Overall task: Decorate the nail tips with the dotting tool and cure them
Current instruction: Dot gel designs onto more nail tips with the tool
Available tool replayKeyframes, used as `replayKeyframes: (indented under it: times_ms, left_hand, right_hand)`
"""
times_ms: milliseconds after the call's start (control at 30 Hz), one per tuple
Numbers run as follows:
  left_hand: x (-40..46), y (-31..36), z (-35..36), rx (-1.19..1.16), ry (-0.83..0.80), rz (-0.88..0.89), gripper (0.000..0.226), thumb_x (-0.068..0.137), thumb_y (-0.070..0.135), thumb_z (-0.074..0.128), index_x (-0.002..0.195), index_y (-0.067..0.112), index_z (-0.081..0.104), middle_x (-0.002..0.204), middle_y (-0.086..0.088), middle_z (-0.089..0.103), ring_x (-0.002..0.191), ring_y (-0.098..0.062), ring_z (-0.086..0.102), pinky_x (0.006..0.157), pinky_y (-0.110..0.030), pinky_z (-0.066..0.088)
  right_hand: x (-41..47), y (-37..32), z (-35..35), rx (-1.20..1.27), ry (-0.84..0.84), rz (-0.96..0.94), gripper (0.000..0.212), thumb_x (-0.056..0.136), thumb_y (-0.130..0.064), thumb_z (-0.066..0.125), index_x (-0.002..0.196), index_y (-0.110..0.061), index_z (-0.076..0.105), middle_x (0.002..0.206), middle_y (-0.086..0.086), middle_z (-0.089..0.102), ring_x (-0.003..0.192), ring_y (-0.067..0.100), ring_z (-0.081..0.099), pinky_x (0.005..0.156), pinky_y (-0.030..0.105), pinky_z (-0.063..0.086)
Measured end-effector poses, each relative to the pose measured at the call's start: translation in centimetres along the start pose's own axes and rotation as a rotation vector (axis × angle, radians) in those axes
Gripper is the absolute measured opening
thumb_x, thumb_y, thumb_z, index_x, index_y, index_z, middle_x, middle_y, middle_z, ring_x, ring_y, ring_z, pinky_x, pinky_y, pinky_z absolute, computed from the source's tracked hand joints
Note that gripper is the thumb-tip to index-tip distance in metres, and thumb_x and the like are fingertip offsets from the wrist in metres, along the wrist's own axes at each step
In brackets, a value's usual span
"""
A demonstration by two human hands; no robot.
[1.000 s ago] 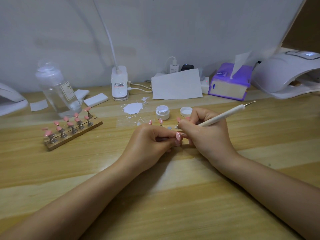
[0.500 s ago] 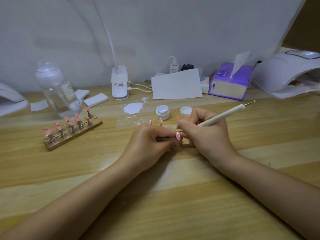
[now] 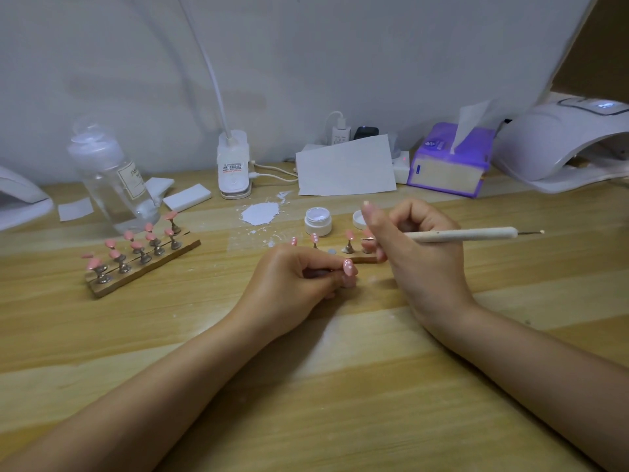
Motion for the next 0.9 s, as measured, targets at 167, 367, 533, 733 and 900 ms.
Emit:
replayKeyframes:
  times_ms: [167,367,533,733,900]
  left_hand:
    - [-0.1,0.2,0.0,-0.026,-0.004,-0.001,0.016,0.079,0.008,0.068,0.074,0.021,0.073,0.074,0.006,0.073,0.070,0.000,0.062,0.062,-0.011,0.049]
    - [0.0,0.1,-0.1,-0.019,0.010,-0.016,0.013,0.080,0.013,0.068,0.072,0.022,0.073,0.074,0.005,0.073,0.071,-0.002,0.062,0.067,-0.015,0.052]
    - [-0.1,0.3,-0.1,-0.021,-0.001,-0.002,0.013,0.081,0.011,0.067,0.079,0.023,0.073,0.074,0.007,0.073,0.069,0.003,0.061,0.064,-0.014,0.051]
    - [0.0,0.3,0.0,-0.044,-0.013,-0.003,0.020,0.078,0.008,0.069,0.079,0.028,0.073,0.074,0.008,0.073,0.072,0.004,0.062,0.063,-0.012,0.050]
    - [0.0,0.3,0.0,-0.027,-0.010,-0.003,0.019,0.079,0.005,0.068,0.078,0.023,0.073,0.073,0.008,0.073,0.069,0.006,0.061,0.061,-0.011,0.049]
  right_hand:
    - [-0.4,-0.5,0.4,0.043,-0.052,0.044,0.039,0.066,-0.040,0.062,0.053,-0.012,0.040,0.036,-0.012,0.046,0.037,-0.001,0.046,0.046,0.018,0.050]
    - [0.2,0.9,-0.3,-0.052,-0.109,0.059,0.033,0.078,0.003,0.063,0.066,-0.016,0.040,0.043,-0.008,0.045,0.039,0.003,0.039,0.050,0.021,0.040]
    - [-0.1,1.1,0.6,0.033,-0.220,0.077,0.037,0.079,0.012,0.058,0.057,-0.009,0.038,0.040,-0.003,0.053,0.048,0.003,0.060,0.052,0.016,0.051]
    - [0.0,1.4,0.6,0.027,-0.181,0.086,0.043,0.078,0.017,0.057,0.055,-0.009,0.032,0.032,-0.009,0.041,0.032,0.000,0.047,0.048,0.010,0.045]
    - [-0.2,1.2,0.9,0.043,-0.210,0.101,0.044,0.078,0.020,0.054,0.055,-0.010,0.032,0.031,-0.007,0.042,0.029,0.001,0.044,0.045,0.005,0.038]
Point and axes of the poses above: each hand's wrist, its own x-axis towards the middle knuckle, its own z-axis out of the palm, y = z × x, the point moved 6 cm from there along x, towards the middle knuckle
